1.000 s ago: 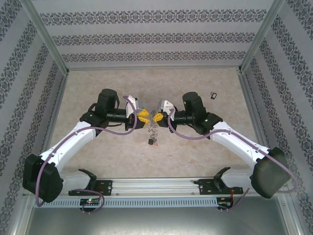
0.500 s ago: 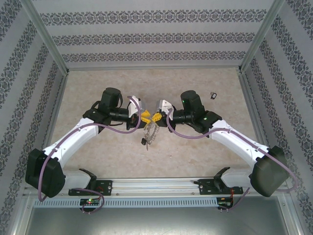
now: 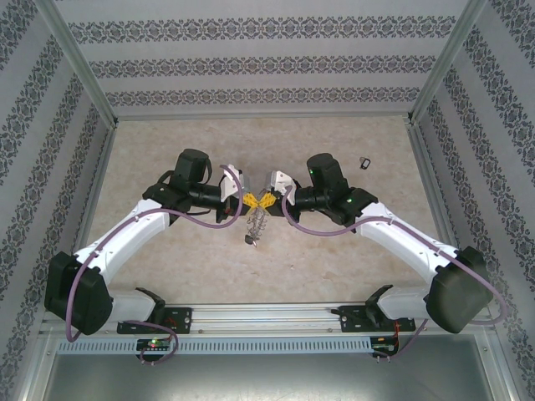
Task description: Put the keys on the keyring
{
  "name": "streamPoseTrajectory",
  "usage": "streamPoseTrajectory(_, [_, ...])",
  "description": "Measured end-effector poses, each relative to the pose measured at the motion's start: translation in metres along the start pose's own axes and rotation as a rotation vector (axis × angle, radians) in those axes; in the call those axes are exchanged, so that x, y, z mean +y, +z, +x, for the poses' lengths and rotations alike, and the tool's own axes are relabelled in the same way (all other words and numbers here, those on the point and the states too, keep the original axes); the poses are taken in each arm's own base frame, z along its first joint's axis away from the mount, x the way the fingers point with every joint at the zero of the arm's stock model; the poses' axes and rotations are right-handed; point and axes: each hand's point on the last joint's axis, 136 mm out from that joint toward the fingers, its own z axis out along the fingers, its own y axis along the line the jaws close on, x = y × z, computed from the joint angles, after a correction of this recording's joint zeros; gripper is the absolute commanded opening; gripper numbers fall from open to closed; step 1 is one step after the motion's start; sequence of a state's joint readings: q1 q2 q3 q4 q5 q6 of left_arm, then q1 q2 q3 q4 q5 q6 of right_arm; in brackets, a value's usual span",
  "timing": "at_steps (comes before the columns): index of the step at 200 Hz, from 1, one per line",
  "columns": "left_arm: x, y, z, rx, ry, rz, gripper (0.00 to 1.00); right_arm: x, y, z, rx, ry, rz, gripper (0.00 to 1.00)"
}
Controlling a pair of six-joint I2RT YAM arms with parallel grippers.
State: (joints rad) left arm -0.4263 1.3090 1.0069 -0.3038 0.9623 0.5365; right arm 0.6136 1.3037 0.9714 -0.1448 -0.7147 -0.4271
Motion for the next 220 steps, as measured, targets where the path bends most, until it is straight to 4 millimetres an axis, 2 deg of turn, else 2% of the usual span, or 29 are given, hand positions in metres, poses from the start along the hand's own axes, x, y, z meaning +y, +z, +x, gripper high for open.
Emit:
streamPoseTrajectory(8, [0.001, 0.001, 0.0, 0.006, -0.019, -0.008, 0.0, -0.002, 0.0, 0.001, 0.006, 0.004, 0.008, 0.22])
streamPoseTrajectory(38, [0.018, 0.002, -0.002, 0.039, -0.111, -0.08, 0.0, -0.011, -0.001, 0.004, 0.021, -0.007, 0.055, 0.24])
streamPoseTrajectory(65, [0.03, 0.001, 0.002, 0.066, -0.199, -0.161, 0.0, -0.022, -0.014, 0.006, 0.024, 0.01, 0.098, 0.31])
streamPoseTrajectory(99, [0.049, -0.004, 0.01, 0.094, -0.352, -0.282, 0.0, -0.024, -0.046, -0.013, -0.016, -0.016, 0.174, 0.33])
streamPoseTrajectory(123, [0.063, -0.009, 0.007, 0.092, -0.466, -0.364, 0.0, -0.014, -0.054, -0.024, -0.052, -0.035, 0.183, 0.33])
streamPoseTrajectory(138, [0.072, -0.013, 0.006, 0.078, -0.551, -0.424, 0.0, -0.001, -0.047, -0.022, -0.054, -0.024, 0.163, 0.33])
streamPoseTrajectory(170, [0.087, -0.024, 0.007, 0.06, -0.765, -0.569, 0.0, 0.034, -0.02, -0.006, -0.026, 0.024, 0.069, 0.35])
streamPoseTrajectory(186, [0.092, -0.029, 0.003, 0.044, -0.882, -0.636, 0.0, 0.049, -0.007, -0.005, -0.022, 0.051, 0.019, 0.38])
streamPoseTrajectory(220, [0.098, -0.039, 0.003, -0.022, -1.099, -0.734, 0.0, 0.062, 0.018, -0.006, -0.02, 0.106, -0.032, 0.41])
